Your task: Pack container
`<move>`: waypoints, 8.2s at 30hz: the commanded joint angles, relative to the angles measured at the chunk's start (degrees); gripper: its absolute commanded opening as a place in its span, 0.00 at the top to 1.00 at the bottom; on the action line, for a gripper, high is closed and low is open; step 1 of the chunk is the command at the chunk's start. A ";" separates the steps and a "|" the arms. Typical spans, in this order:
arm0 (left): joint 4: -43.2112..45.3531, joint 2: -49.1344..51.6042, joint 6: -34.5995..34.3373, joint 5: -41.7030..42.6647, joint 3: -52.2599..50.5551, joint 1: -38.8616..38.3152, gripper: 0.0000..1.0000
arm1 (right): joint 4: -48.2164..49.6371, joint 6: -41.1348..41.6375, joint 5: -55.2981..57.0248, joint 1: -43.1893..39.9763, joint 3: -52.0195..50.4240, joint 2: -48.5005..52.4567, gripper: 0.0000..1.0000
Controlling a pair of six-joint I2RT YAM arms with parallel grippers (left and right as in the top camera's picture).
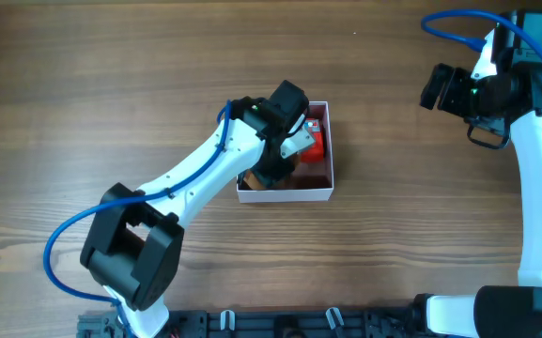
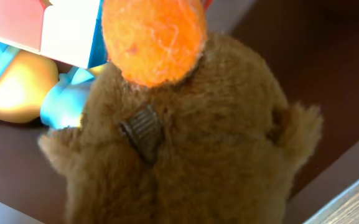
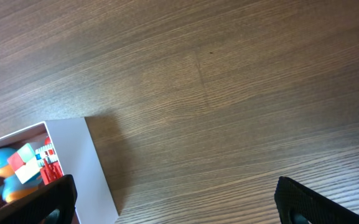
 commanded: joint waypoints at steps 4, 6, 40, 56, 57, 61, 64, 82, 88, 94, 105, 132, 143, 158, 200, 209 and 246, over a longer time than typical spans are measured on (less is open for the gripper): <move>0.33 0.74 0.92 0.20 -0.76 -0.48 0.29 | 0.15 -1.11 -0.04 -0.13 -0.24 0.57 0.00; 0.66 0.70 0.92 0.22 -0.76 -0.50 0.27 | 0.15 -1.11 -0.04 -0.13 -0.24 0.57 0.00; -7.19 -20.09 -41.57 0.70 -7.56 39.19 0.00 | 0.17 -1.53 -0.07 -0.13 -0.24 0.61 0.00; 15.26 -13.05 -44.30 1.09 -28.63 37.33 0.00 | 0.15 -1.53 -0.09 -0.13 -0.24 0.61 0.00; 15.54 -11.82 -44.15 0.85 -28.63 37.33 0.00 | 0.15 -1.53 -0.09 -0.13 -0.24 0.61 0.00; 15.82 -7.76 -44.13 0.46 -28.63 37.33 0.00 | 0.15 -1.55 -0.09 -0.13 -0.24 0.61 0.00; 15.52 -7.10 -44.13 0.20 -28.63 37.33 0.04 | 0.15 -1.55 -0.09 -0.13 -0.24 0.61 0.00; 15.13 -7.13 -44.13 0.02 -29.00 34.12 0.55 | 0.15 -1.55 -0.07 -0.13 -0.24 0.61 0.00; 6.60 -12.83 -44.13 0.04 -18.01 33.53 0.86 | 0.13 -1.55 -0.07 -0.13 -0.24 0.61 0.00; 7.82 -22.62 -26.53 0.04 -10.38 15.19 0.96 | 0.15 -1.55 -0.07 -0.13 -0.24 0.61 0.00; 23.54 -9.84 -9.77 0.09 -10.40 -7.56 0.96 | -0.04 -1.53 -0.07 -0.13 -0.26 0.61 0.00; 20.41 -21.88 -22.53 -7.91 -8.04 9.90 0.00 | 1.53 -4.22 -1.14 1.25 -0.24 -0.04 0.00; 20.48 -22.49 -27.67 -7.91 -8.04 33.70 0.00 | 25.53 -11.67 1.16 5.70 -0.22 -1.60 0.00; 22.51 -67.21 -31.15 -2.97 -31.21 35.10 0.00 | 27.08 -11.67 1.46 7.54 -35.04 -46.95 0.00; 20.02 -75.58 -34.05 -12.85 -39.52 35.12 0.00 | 65.96 -7.19 -4.35 9.01 -88.59 -88.85 0.00; 20.02 -75.58 -34.07 -12.85 -39.52 35.12 0.00 | 70.07 -8.04 -4.35 8.98 -93.20 -88.83 0.00; 61.96 -105.02 -33.57 -2.93 -77.55 36.89 0.00 | 70.07 -8.04 -4.35 8.98 -93.20 -88.83 0.00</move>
